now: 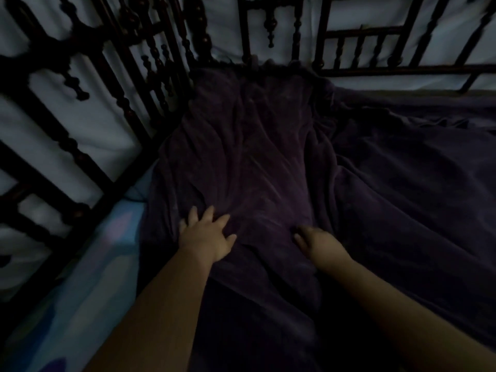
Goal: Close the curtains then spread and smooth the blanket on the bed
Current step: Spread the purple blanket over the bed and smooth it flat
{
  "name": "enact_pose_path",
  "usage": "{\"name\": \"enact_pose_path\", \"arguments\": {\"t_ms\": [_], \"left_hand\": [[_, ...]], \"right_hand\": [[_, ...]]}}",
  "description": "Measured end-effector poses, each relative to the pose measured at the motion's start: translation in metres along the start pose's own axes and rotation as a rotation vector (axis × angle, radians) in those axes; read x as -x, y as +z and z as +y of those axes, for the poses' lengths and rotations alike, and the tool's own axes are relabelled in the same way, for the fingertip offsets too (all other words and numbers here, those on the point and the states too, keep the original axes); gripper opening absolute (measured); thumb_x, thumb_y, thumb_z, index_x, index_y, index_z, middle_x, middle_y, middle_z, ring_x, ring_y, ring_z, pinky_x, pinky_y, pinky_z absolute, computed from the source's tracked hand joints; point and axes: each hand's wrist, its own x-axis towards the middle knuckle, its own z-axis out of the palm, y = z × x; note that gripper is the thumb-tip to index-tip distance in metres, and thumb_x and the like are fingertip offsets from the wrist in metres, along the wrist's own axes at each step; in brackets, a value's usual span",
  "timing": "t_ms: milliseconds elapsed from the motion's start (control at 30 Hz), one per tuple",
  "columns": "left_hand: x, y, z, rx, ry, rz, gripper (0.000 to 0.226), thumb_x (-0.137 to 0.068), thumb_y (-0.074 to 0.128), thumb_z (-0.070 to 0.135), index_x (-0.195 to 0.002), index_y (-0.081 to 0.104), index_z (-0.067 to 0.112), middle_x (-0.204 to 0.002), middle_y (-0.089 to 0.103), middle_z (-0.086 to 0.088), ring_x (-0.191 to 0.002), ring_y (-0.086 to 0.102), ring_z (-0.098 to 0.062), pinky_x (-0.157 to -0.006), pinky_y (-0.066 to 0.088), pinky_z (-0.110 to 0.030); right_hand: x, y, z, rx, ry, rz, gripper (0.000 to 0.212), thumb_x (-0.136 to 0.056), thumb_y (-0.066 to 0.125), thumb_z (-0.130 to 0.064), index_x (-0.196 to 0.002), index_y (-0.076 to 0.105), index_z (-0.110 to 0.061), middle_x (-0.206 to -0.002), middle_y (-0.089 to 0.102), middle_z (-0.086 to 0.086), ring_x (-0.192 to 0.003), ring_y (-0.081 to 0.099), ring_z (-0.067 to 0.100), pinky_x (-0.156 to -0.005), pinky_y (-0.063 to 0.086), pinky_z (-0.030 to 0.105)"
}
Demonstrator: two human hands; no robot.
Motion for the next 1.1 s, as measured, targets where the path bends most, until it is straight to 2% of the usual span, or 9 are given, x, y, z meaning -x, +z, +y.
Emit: {"name": "enact_pose_path", "arguments": {"t_ms": [67, 133, 233, 367, 467, 533, 633, 833, 1100], "left_hand": [[0.014, 0.000, -0.016, 0.031, -0.127, -0.025, 0.063, -0.084, 0.036, 0.066, -0.141, 0.013, 0.050, -0.158, -0.014, -0.002, -0.142, -0.016, -0.038, -0.111, 0.002, -0.062], [0.022, -0.004, -0.033, 0.128, -0.149, -0.094, 0.062, -0.084, 0.040, 0.063, -0.140, 0.015, 0.051, -0.158, -0.015, -0.001, -0.142, -0.010, -0.039, -0.111, 0.006, -0.065], [0.017, -0.022, -0.052, 0.105, -0.103, -0.115, 0.052, -0.089, 0.037, 0.055, -0.139, 0.027, 0.042, -0.157, 0.008, 0.004, -0.140, 0.013, -0.038, -0.112, 0.015, -0.060], [-0.015, -0.054, -0.071, -0.059, -0.039, -0.057, 0.044, -0.095, 0.030, 0.045, -0.129, 0.047, 0.025, -0.141, 0.040, -0.003, -0.130, 0.035, -0.031, -0.111, 0.022, -0.056], [-0.049, -0.078, -0.092, -0.037, 0.028, 0.051, 0.042, -0.096, 0.032, 0.039, -0.123, 0.052, 0.015, -0.133, 0.046, -0.009, -0.120, 0.046, -0.030, -0.104, 0.036, -0.046], [-0.069, -0.091, -0.103, 0.035, 0.087, 0.089, 0.040, -0.095, 0.036, 0.036, -0.122, 0.052, 0.011, -0.131, 0.045, -0.013, -0.117, 0.048, -0.031, -0.098, 0.042, -0.040], [-0.103, -0.110, -0.115, 0.161, 0.135, 0.117, 0.041, -0.094, 0.040, 0.036, -0.124, 0.049, 0.009, -0.132, 0.044, -0.015, -0.115, 0.050, -0.032, -0.097, 0.044, -0.040], [-0.180, -0.147, -0.105, 0.520, 0.023, 0.116, 0.060, -0.089, 0.048, 0.044, -0.135, 0.036, 0.009, -0.135, 0.046, -0.018, -0.117, 0.050, -0.036, -0.095, 0.045, -0.042], [-0.294, -0.174, -0.075, 1.033, -0.086, 0.168, 0.090, -0.071, 0.069, 0.052, -0.140, 0.027, 0.011, -0.141, 0.045, -0.012, -0.123, 0.048, -0.034, -0.104, 0.042, -0.043]], "right_hand": [[0.003, -0.003, -0.032, -0.086, -0.135, 0.083, 0.049, -0.096, 0.038, -0.036, -0.141, 0.031, -0.018, -0.148, 0.036, 0.013, -0.133, 0.038, 0.026, -0.110, 0.030, 0.031], [0.003, 0.002, -0.061, -0.082, -0.214, 0.024, 0.055, -0.095, 0.037, -0.039, -0.145, 0.021, -0.024, -0.156, 0.018, 0.009, -0.140, 0.024, 0.027, -0.116, 0.022, 0.035], [-0.006, 0.015, -0.090, 0.145, -0.180, -0.101, 0.054, -0.095, 0.031, -0.043, -0.145, 0.013, -0.030, -0.158, 0.003, 0.008, -0.142, 0.014, 0.033, -0.114, 0.024, 0.050], [-0.027, 0.005, -0.109, 0.193, -0.052, -0.100, 0.053, -0.096, 0.032, -0.039, -0.145, 0.016, -0.027, -0.149, 0.029, 0.011, -0.127, 0.040, 0.034, -0.105, 0.039, 0.042], [-0.053, -0.017, -0.124, 0.186, 0.043, -0.013, 0.044, -0.096, 0.035, -0.035, -0.135, 0.038, -0.016, -0.133, 0.049, 0.015, -0.116, 0.050, 0.031, -0.095, 0.044, 0.036], [-0.071, -0.030, -0.134, 0.218, 0.088, 0.036, 0.039, -0.095, 0.037, -0.034, -0.123, 0.048, -0.010, -0.126, 0.053, 0.016, -0.113, 0.051, 0.032, -0.093, 0.045, 0.037], [-0.097, -0.046, -0.144, 0.240, 0.146, 0.074, 0.040, -0.094, 0.040, -0.036, -0.123, 0.047, -0.010, -0.128, 0.049, 0.016, -0.116, 0.046, 0.034, -0.097, 0.045, 0.042], [-0.150, -0.080, -0.133, 0.198, 0.269, 0.137, 0.058, -0.091, 0.042, -0.047, -0.137, 0.032, -0.014, -0.139, 0.038, 0.017, -0.123, 0.042, 0.037, -0.101, 0.041, 0.044], [-0.250, -0.107, -0.096, -0.068, 0.510, 0.399, 0.094, -0.076, 0.054, -0.063, -0.145, 0.007, -0.020, -0.150, 0.021, 0.017, -0.136, 0.025, 0.037, -0.107, 0.033, 0.054]]}}
